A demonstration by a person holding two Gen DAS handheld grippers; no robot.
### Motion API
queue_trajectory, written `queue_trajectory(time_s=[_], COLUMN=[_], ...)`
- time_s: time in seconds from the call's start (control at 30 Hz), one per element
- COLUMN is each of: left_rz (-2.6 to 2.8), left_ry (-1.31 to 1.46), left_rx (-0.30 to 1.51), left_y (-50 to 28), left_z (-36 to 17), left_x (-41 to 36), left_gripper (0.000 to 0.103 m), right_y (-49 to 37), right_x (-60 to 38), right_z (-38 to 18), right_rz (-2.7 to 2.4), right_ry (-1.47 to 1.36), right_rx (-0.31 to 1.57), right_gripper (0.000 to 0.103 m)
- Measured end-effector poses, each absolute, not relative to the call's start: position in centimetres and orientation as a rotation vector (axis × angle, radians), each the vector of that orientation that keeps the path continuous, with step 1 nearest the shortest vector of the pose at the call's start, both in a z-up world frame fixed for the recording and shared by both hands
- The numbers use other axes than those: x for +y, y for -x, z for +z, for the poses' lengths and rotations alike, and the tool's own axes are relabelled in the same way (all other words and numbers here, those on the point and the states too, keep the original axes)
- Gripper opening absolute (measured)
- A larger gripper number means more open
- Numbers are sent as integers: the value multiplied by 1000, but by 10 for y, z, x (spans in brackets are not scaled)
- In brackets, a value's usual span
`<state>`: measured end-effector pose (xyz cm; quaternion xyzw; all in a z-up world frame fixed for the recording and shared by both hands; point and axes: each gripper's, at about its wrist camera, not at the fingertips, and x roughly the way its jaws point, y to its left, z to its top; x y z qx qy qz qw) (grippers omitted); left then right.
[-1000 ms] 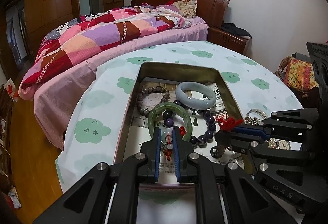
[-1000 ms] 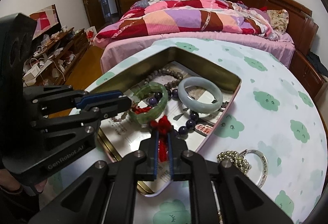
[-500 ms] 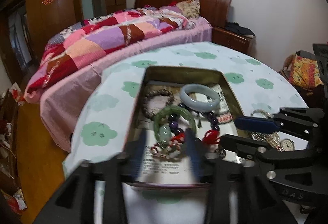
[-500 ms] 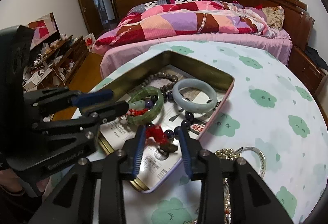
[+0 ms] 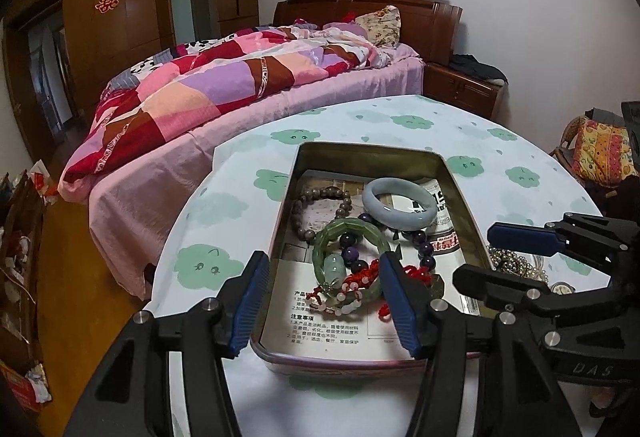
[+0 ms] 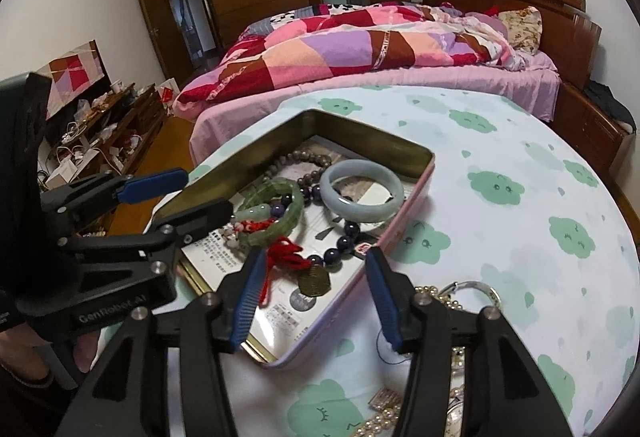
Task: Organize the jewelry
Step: 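Move both tools back from the tin to the remaining jewelry pile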
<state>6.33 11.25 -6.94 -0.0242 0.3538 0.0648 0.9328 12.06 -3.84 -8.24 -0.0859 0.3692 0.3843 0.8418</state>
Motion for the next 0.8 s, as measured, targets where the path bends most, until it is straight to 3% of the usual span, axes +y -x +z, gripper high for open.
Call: queue_trajectory(time_s=[0.23,0.47,0.8], left_rz=[142,153,50], left_ry=[58,53,-3], left_rx=[723,720,696], left_y=[-60,-54,-41], left_z=[-68,-67,-61], left_x=[111,101,40], left_gripper=[58,58,58], right_y=[-123,-122,-117], right_x=[-52,-100,-179], right_z=[-78,-75,-94], right_rz=[797,709,555], right_ry=[164,152,100], right_rx=[775,756,798], right_gripper=[55,62,64])
